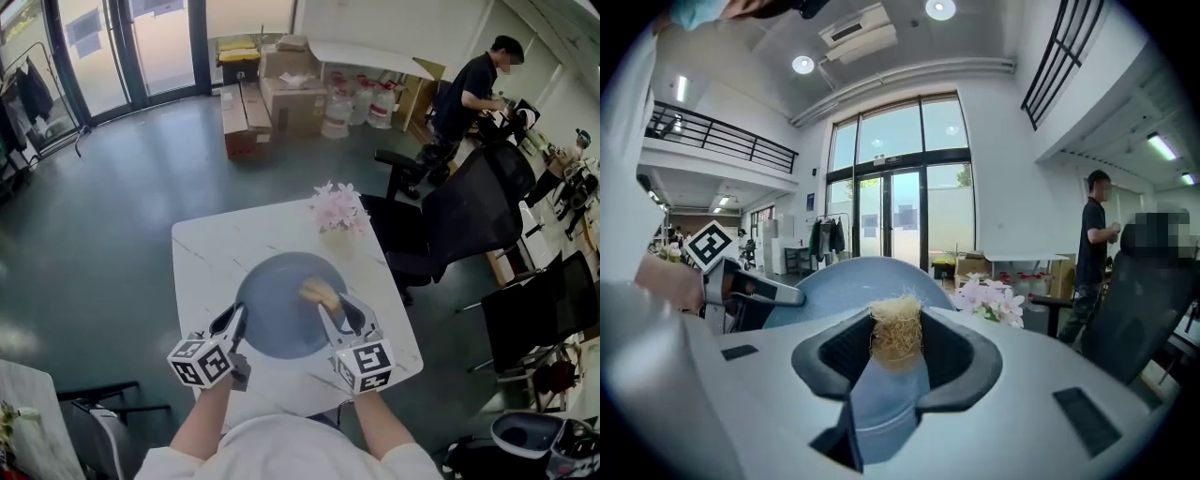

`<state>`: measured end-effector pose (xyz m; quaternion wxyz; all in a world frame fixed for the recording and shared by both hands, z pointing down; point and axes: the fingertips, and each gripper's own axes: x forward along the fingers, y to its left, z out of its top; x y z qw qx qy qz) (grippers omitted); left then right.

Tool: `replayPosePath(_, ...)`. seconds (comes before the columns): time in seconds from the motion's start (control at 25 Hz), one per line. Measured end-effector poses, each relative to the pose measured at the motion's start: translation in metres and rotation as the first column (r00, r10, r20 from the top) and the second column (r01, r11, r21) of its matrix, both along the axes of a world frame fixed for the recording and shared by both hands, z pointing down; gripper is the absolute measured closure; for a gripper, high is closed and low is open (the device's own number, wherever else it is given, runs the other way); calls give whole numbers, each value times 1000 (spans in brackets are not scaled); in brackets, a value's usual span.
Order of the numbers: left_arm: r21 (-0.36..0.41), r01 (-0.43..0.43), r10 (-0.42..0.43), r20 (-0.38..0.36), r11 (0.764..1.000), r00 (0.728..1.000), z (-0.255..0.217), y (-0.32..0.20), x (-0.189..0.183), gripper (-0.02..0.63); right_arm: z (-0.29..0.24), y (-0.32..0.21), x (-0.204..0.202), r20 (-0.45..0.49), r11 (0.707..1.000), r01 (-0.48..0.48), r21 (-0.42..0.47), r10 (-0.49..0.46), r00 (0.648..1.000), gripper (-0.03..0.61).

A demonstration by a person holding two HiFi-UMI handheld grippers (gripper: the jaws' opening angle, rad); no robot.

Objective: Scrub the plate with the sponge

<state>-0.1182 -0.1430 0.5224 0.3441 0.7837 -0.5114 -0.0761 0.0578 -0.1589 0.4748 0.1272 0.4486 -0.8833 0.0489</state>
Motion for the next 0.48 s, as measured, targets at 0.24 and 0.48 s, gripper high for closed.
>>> replayPosePath(0.24,15,42,-42,-5,999,999,-4,-13,-14,570,24,20,14,-8,998,-24,-60,23,1000,428)
replayPosePath(0.48,45,86,-85,-13,995,996,-16,-26,-28,570,41,47,-17,-4,992,61,-108,-62,998,428)
